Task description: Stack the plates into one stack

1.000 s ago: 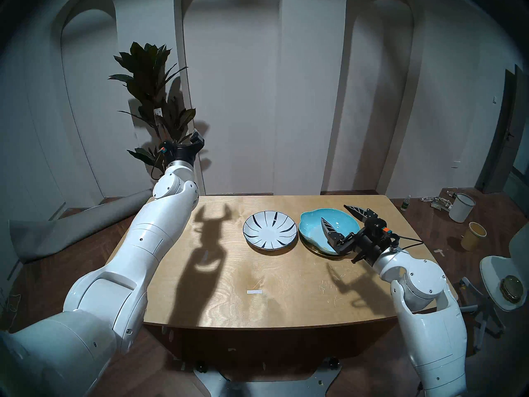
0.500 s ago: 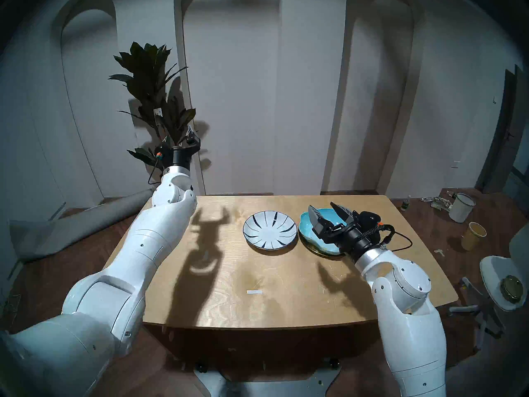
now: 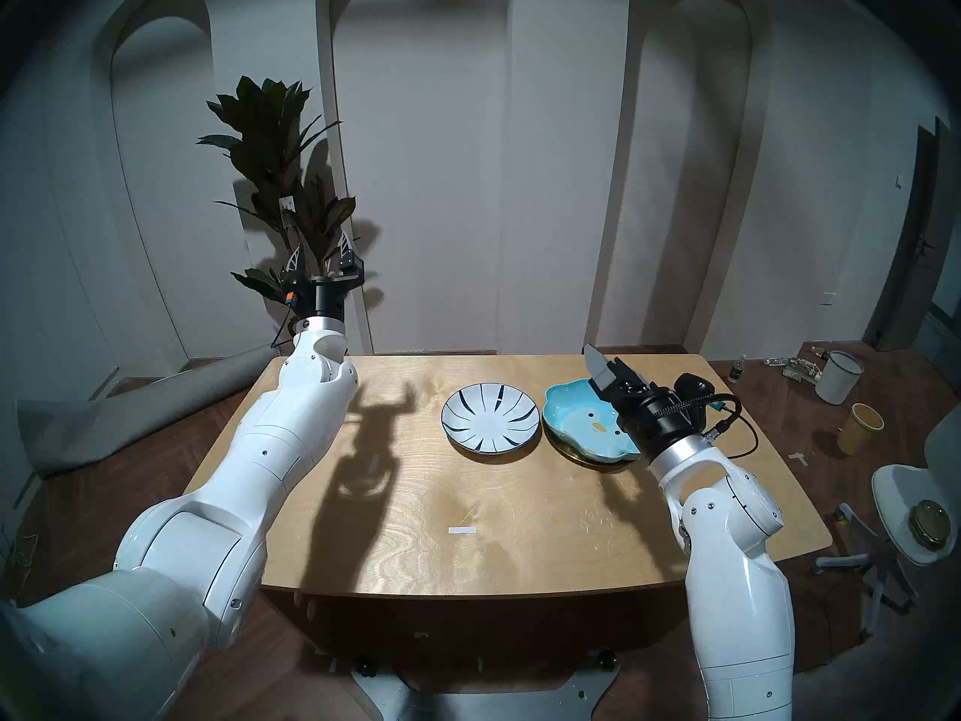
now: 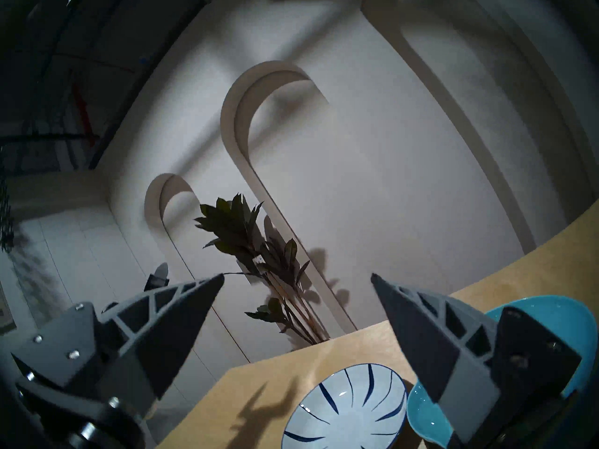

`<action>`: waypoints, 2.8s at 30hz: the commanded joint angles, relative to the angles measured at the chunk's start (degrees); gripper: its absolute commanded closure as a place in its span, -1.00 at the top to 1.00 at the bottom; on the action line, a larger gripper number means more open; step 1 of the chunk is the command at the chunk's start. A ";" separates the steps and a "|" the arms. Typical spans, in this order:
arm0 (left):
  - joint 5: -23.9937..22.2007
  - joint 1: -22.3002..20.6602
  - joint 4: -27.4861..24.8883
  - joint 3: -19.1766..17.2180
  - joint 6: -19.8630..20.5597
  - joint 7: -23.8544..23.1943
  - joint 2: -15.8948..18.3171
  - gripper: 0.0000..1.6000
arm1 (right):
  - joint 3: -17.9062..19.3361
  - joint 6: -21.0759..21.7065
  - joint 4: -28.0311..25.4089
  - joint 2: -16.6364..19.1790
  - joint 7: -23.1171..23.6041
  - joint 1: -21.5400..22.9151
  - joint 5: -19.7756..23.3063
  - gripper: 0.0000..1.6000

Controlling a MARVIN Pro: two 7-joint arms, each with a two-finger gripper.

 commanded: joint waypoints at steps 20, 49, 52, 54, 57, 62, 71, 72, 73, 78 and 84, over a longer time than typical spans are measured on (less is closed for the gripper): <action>11.73 -11.81 3.63 6.01 3.95 -13.88 12.19 1.00 | -8.17 5.37 3.42 -1.69 -15.99 2.83 29.89 1.00; 10.40 -20.05 10.38 8.38 29.99 -24.91 12.29 1.00 | -16.83 -11.74 -7.86 -0.34 -45.52 2.06 53.28 1.00; 9.91 -20.61 10.66 8.12 32.55 -25.78 12.19 1.00 | -16.54 -13.43 -8.69 -0.52 -49.34 2.66 54.96 1.00; 9.58 -21.00 10.82 7.97 34.27 -26.41 12.16 1.00 | -16.38 -14.77 -9.19 -0.55 -51.70 2.62 55.95 1.00; 9.11 -21.57 10.99 7.79 36.88 -27.37 12.15 1.00 | -16.06 -16.79 -9.91 -0.64 -55.88 2.56 57.24 1.00; 8.64 -22.43 11.34 7.65 40.44 -28.80 12.16 1.00 | -15.36 -19.54 -10.07 -0.87 -61.67 3.36 59.44 1.00; 8.56 -23.37 12.07 7.58 43.30 -30.17 12.06 1.00 | -13.50 -19.98 -6.60 -1.01 -73.02 8.24 64.28 1.00; 8.57 -23.41 12.12 7.57 43.39 -30.24 12.05 1.00 | -13.54 -19.44 -6.22 -0.66 -73.95 8.92 64.57 1.00; 8.59 -23.49 12.21 7.57 43.52 -30.34 12.03 1.00 | -13.30 -19.75 -5.90 -1.01 -75.72 9.67 65.02 1.00; 8.69 -23.75 12.57 7.53 43.86 -30.69 11.94 1.00 | -13.40 -18.94 -3.41 -0.57 -79.35 12.03 66.22 1.00; 8.79 -24.01 12.98 7.53 43.94 -30.98 11.83 1.00 | -12.44 -18.43 -1.55 -0.44 -81.39 13.41 67.05 1.00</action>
